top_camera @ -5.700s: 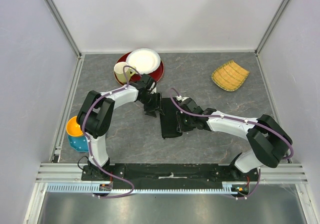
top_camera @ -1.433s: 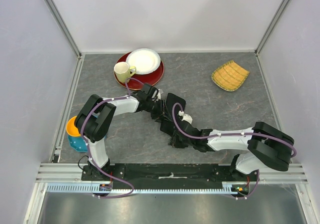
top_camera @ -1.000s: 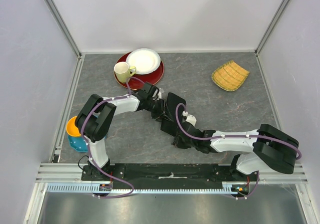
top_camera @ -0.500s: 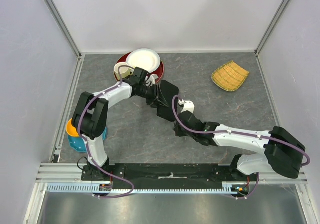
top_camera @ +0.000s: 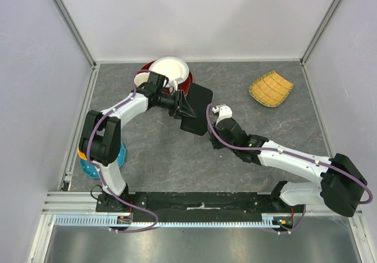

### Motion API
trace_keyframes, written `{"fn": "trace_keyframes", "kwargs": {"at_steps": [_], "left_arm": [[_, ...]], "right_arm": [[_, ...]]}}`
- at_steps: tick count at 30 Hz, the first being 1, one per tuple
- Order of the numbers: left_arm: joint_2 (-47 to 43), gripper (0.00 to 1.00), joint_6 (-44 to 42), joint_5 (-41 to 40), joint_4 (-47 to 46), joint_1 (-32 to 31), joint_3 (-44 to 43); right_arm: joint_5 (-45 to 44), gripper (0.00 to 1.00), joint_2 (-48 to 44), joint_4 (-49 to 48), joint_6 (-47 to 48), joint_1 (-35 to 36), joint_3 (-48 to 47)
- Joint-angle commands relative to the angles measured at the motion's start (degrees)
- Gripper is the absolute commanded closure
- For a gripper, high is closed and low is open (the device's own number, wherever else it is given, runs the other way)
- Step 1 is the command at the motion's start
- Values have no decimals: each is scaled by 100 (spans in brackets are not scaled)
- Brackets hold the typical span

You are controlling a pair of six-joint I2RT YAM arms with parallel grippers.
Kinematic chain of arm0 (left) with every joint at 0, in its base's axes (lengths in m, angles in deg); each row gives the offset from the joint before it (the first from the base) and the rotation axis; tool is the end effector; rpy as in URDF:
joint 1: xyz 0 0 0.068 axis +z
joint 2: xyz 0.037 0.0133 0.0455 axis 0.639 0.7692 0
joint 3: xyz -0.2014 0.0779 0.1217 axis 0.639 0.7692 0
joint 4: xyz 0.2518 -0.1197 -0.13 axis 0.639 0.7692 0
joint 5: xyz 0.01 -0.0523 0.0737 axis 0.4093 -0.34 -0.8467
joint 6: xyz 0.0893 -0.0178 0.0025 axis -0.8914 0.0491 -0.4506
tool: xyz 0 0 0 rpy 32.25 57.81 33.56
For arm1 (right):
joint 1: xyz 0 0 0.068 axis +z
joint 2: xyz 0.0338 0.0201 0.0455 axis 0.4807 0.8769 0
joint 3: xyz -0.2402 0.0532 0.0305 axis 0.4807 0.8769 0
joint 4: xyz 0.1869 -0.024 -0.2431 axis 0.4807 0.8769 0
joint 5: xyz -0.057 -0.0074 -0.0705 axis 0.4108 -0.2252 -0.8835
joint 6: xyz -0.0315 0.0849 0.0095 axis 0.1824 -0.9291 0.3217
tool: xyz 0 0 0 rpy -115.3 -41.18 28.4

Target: Sort the hair-cutting tools

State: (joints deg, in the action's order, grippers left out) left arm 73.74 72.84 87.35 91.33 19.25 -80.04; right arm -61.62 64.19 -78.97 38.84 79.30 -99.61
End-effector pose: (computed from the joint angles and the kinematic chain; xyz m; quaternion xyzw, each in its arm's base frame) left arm 0.3842 -0.2149 0.1484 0.0342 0.8522 -0.5204 0.0415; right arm 0.2383 0.2565 0.1496 -0.1163 0.8841 0.1869 0.4122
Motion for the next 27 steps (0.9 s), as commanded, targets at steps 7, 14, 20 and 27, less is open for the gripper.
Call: {"fn": "trace_keyframes", "kwargs": {"at_steps": [7,14,20,27], "left_arm": [[-736,98,-1460,1491,30,87,137],[-807,98,-1575,1360,30,87,384],[-991,98,-1707,1439,22,78,489],[-1185,98,-1022,1210,-681,-36,700]], "right_arm": [[-426,100,140,-524,1060,-381,-517],[-558,100,166,-692,1271,-697,-789],[-664,100,140,-955,1438,-1066,-851],[-138,100,35,-1105,1684,-1716,-1009]]}}
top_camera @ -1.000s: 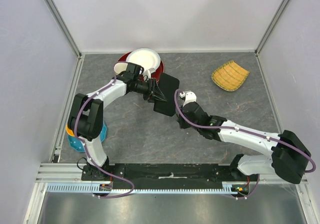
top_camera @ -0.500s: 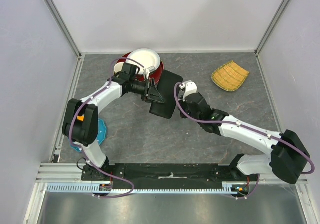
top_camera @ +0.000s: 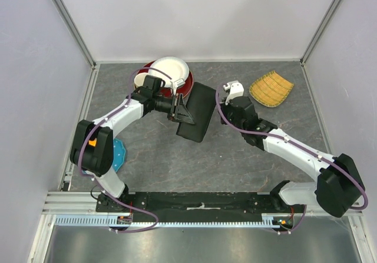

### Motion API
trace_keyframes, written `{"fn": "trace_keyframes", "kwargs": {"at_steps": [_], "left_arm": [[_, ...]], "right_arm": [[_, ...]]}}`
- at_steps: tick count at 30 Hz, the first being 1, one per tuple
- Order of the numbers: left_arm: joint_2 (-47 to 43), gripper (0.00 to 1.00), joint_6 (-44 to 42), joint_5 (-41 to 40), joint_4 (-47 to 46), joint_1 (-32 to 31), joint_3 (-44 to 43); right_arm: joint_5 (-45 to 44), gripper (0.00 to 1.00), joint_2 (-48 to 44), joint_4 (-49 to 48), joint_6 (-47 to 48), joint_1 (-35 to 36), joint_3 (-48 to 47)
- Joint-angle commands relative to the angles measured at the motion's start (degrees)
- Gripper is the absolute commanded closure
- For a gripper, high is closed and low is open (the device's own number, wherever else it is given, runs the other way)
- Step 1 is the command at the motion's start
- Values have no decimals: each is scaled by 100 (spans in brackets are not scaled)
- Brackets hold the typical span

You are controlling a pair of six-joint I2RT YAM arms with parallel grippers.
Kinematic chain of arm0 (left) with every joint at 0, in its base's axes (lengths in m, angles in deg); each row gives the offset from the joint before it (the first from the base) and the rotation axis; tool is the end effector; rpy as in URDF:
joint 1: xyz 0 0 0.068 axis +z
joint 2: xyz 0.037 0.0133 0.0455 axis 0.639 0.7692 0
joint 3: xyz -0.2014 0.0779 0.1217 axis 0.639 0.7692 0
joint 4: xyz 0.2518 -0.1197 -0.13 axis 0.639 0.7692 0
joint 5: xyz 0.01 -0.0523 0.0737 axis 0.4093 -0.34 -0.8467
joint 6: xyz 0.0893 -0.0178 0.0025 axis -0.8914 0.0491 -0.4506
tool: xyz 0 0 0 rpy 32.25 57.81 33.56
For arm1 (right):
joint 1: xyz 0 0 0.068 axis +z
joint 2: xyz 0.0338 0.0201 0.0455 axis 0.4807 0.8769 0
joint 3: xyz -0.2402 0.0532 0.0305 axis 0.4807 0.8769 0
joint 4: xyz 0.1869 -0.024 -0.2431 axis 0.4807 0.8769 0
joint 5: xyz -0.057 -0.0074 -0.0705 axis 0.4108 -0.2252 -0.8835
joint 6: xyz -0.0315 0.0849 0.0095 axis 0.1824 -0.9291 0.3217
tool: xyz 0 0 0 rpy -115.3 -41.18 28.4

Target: Sort the hair-cutting tools

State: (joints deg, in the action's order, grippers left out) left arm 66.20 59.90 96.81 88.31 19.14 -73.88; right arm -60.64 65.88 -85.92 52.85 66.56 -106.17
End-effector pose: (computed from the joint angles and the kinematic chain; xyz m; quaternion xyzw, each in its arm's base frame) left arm 0.3542 -0.2117 0.1757 0.1739 0.7937 -0.5755 0.0931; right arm 0.3124 0.2176 0.2028 -0.1090 0.8365 0.1382 0.5190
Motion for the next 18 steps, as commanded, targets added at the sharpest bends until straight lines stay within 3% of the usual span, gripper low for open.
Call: {"fn": "trace_keyframes", "kwargs": {"at_steps": [1,12,18], "left_arm": [[-431,98,264,290,-397,-51,101],[-554,98,-272,782,-231,-455,198],[-554,98,-887,870,322,-684,146]], "right_arm": [[-165,100,-116,-410,327,-564,-406],[941,100,-2,-541,1486,-1382,-854],[1987,100,42,-410,2769,-1927,-1223]]}}
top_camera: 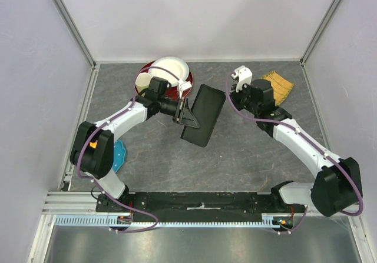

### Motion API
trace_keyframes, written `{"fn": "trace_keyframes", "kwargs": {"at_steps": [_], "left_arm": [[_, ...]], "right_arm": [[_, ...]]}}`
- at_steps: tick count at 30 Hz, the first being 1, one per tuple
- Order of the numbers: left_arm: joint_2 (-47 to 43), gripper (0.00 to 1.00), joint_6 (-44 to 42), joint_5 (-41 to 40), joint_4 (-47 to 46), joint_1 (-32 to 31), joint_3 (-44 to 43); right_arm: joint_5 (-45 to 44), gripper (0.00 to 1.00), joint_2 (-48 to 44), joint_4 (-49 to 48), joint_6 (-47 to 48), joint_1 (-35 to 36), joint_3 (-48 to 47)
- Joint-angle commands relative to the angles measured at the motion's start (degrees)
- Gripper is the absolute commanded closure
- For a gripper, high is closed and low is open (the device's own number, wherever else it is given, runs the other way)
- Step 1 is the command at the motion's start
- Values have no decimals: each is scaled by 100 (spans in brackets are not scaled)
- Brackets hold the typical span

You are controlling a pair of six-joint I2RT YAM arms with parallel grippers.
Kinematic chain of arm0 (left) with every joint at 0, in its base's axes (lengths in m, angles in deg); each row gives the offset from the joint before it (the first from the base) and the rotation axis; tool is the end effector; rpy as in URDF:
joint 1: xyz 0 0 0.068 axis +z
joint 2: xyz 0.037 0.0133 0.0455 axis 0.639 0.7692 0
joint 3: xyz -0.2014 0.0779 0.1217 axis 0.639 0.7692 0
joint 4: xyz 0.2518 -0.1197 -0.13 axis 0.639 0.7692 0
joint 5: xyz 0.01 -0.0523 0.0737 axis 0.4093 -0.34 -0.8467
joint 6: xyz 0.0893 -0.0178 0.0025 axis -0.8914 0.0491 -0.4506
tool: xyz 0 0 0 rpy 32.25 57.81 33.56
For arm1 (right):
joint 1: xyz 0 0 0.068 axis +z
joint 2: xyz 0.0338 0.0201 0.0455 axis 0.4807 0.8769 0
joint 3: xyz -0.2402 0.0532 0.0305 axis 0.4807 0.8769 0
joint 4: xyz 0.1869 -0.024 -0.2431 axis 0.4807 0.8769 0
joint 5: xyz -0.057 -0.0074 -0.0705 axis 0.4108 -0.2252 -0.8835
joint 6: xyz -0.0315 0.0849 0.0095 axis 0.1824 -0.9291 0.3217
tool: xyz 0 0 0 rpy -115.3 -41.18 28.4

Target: Sort the hair-cutting tools

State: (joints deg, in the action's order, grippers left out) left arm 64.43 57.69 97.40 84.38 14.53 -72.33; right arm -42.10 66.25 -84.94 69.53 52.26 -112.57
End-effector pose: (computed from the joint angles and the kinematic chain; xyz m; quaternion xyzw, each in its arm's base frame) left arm 0.3343 -0.2390 0.1835 0.2399 0.7672 -0.5850 0.1075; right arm 0.3596 0.1636 0.2459 -0.2071 0.7963 0.1355 0.5519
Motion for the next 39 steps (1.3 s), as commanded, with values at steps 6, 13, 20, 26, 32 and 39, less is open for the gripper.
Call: {"fn": "trace_keyframes", "kwargs": {"at_steps": [6,13,20,26,32,39], "left_arm": [[-290,98,-1360,706,1322,-618,-220],[0,98,-1836,433,1955,-908,-466],[247,98,-2055,319,2245,-1181,-686],[502,98,-2258,249,2466,-1357,-914],[642,98,-2389,214,2632,-1488,-1099],[713,98,-2329,-462,2765,-1471,-1266]], "right_arm": [[890,100,154,-262,2156,-771,-1101],[1716,100,505,686,3036,-771,-2111],[2253,100,603,1662,3555,-762,-2736],[2367,100,690,1698,3582,-587,-2913],[2403,100,787,1541,3538,-112,-2913],[1599,100,884,1039,2923,152,-2729]]}}
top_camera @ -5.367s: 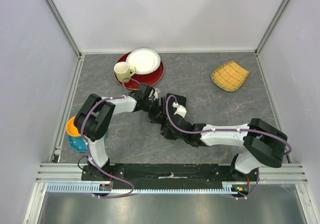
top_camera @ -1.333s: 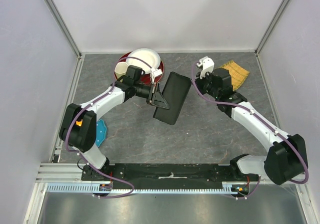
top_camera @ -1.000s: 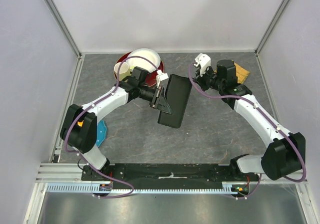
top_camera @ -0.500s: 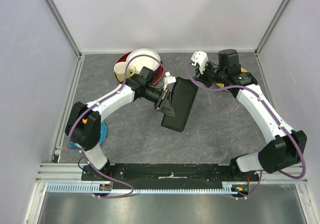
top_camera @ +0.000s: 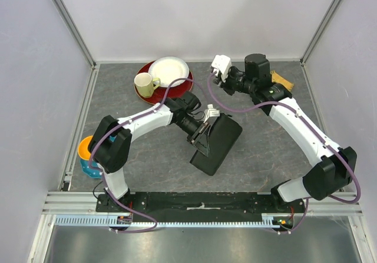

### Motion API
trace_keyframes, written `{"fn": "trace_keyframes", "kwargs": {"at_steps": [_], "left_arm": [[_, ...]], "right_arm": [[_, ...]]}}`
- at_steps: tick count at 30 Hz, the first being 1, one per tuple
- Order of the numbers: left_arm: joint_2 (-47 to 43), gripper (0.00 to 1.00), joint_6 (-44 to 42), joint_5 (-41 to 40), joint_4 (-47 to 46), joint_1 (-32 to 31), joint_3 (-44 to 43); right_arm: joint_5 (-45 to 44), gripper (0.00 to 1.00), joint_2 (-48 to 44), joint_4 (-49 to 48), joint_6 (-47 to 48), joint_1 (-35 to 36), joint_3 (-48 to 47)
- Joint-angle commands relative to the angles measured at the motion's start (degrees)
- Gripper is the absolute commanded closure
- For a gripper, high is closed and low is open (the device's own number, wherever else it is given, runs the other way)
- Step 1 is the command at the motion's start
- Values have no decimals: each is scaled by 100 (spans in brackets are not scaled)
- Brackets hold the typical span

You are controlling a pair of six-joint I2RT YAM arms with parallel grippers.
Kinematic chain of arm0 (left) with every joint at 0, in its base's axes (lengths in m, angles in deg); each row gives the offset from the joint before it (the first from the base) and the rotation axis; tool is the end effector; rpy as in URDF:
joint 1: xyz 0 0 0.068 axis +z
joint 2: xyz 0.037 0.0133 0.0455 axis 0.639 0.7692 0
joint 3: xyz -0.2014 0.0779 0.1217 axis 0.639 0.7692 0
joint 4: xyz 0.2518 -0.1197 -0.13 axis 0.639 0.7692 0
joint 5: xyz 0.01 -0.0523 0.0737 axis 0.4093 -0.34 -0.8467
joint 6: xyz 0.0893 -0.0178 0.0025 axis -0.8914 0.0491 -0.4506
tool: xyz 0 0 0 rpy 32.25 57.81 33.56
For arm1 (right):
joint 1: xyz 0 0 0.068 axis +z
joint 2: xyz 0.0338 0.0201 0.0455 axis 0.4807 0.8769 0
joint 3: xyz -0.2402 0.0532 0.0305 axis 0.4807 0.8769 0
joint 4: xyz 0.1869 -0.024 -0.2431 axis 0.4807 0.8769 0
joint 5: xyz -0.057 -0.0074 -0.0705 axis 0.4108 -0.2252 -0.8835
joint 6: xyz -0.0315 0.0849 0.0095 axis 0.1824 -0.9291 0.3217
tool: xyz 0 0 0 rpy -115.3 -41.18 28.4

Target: Sort the hair-cutting tools

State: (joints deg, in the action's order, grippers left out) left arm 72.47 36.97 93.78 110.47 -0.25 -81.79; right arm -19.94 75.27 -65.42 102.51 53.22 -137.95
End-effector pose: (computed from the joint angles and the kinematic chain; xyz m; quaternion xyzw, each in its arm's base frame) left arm 0.2624 -0.3135 0.1556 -0.3769 -0.7614 0.5270 0.0248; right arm 0.3672 0.2075 0.3344 -0.5167 0.6437 0.1419 0.5463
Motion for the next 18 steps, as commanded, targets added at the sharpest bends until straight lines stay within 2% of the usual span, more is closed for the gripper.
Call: {"fn": "trace_keyframes", "kwargs": {"at_steps": [1,2,3,4,5,6,7,8,9,11,14,18], "left_arm": [[-161,98,-126,-170,15,41,-311],[-223,98,-46,-275,-90,146,-233],[-293,98,120,-337,-205,217,-180],[-346,98,287,-346,-327,278,-127],[-451,98,376,-425,-485,409,-48],[-495,98,472,-452,-591,471,13],[-522,98,534,-443,-618,524,40],[-557,98,587,-556,-636,612,40],[-557,98,631,-592,-654,656,58],[-566,98,754,-758,-663,796,58],[-601,98,1044,-996,-812,1042,119],[-444,94,1396,-1050,-944,1342,216]], "right_arm": [[-874,100,-45,-956,-541,56,-147],[-1199,98,-71,-974,-595,47,-86],[-1515,86,-141,-992,-691,56,37],[-2145,82,-168,-1018,-788,56,90],[-2377,76,-212,-1018,-989,56,143],[-2554,62,-299,-1018,-1113,47,248],[-2860,55,-344,-1018,-1227,38,301],[-2976,49,-396,-1018,-1507,38,354],[-3108,37,-501,-1018,-1657,38,450],[-3493,27,-581,-1001,-2052,30,530],[-3767,3,-748,-974,-2651,29,679],[-3786,2,-994,-1027,-3433,29,1030]]}}
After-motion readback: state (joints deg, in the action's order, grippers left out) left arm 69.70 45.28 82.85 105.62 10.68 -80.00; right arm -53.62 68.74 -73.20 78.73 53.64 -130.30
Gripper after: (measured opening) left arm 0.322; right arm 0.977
